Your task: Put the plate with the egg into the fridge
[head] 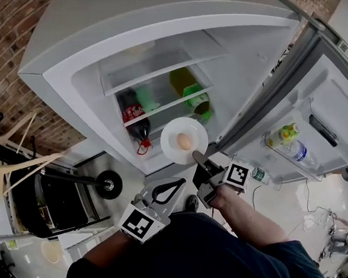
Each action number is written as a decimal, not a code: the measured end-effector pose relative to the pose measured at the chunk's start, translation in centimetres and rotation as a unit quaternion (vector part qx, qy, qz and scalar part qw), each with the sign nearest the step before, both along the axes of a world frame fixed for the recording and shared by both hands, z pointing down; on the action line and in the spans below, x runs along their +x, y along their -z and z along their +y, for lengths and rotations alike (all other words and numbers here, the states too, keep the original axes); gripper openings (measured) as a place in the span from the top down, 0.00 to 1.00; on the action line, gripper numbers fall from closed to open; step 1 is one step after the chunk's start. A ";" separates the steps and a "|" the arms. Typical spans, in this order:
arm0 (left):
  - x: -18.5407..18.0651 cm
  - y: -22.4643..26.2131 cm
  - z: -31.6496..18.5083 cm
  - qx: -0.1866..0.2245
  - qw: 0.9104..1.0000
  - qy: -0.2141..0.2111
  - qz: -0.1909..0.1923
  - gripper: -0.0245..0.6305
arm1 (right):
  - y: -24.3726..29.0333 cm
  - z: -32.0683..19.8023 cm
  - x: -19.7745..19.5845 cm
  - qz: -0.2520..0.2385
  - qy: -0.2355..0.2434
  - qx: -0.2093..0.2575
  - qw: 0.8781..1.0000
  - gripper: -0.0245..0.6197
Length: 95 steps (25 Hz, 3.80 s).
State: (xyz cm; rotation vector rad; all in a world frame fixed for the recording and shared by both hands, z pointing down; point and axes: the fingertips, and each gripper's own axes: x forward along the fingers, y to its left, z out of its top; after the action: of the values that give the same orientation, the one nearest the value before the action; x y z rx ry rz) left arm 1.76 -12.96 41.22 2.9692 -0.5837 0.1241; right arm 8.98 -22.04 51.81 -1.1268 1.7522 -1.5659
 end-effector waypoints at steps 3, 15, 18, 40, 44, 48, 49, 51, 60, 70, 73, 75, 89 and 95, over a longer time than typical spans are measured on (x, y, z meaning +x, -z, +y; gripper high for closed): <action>0.5 -0.2 -0.7 -0.001 1.000 0.014 0.000 0.96 | 0.0 -2.2 0.3 -0.003 0.005 -0.002 1.000 0.93; -0.1 -1.0 -3.2 -0.007 0.998 0.060 -0.013 0.96 | 0.2 -11.0 -0.4 -0.047 -0.004 -0.008 0.999 0.93; -0.4 -1.1 -3.6 -0.008 0.998 0.068 -0.015 0.96 | 0.2 -12.9 -0.7 -0.053 -0.011 -0.013 0.998 0.93; -1.6 -1.4 -4.8 -0.015 0.996 0.090 -0.013 0.96 | -0.6 -19.1 -2.5 -0.063 -0.013 -0.030 0.997 0.91; -1.7 -1.5 -4.8 -0.019 0.996 0.091 -0.011 0.96 | -0.4 -19.4 -2.7 -0.062 -0.007 -0.021 0.998 0.87; -1.8 -1.6 -4.7 -0.022 0.996 0.090 -0.009 0.96 | -0.3 -19.5 -2.8 -0.068 -0.004 -0.010 0.998 0.79; -1.9 -1.7 -4.7 -0.023 0.996 0.090 -0.009 0.96 | -0.2 -19.4 -2.8 -0.069 -0.004 -0.007 0.998 0.78; -2.0 -1.7 -4.6 -0.023 0.996 0.089 -0.008 0.96 | -0.2 -19.2 -2.9 -0.070 -0.001 -0.004 0.998 0.75; -2.0 -1.9 -4.2 -0.021 0.996 0.080 -0.015 0.96 | -0.8 -17.1 -2.7 -0.037 0.010 -0.007 0.999 0.91; -1.9 -2.0 -3.8 -0.018 0.997 0.078 -0.022 0.96 | -0.9 -18.4 -3.4 -0.046 0.011 -0.005 0.999 0.91; -1.8 -2.0 -3.7 -0.022 0.997 0.078 -0.020 0.96 | -0.9 -18.6 -3.6 -0.044 0.011 0.000 0.999 0.91; -1.7 -2.0 -3.6 -0.021 0.997 0.075 -0.021 0.96 | -0.9 -18.6 -3.8 -0.051 0.016 0.007 0.999 0.91; -0.6 -1.1 -2.8 -0.011 0.999 0.047 -0.016 0.96 | 1.0 -11.0 -2.2 0.058 0.071 0.098 0.991 0.91; -0.5 -0.4 -2.7 -0.010 0.999 0.042 -0.007 0.96 | 2.9 -5.0 -3.5 0.140 0.129 0.154 0.970 0.93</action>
State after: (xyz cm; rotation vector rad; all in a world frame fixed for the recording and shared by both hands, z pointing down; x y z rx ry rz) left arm 1.22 -15.62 41.60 2.9205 -0.7038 0.1433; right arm 5.46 -27.02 48.89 -1.0337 2.3171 -1.2544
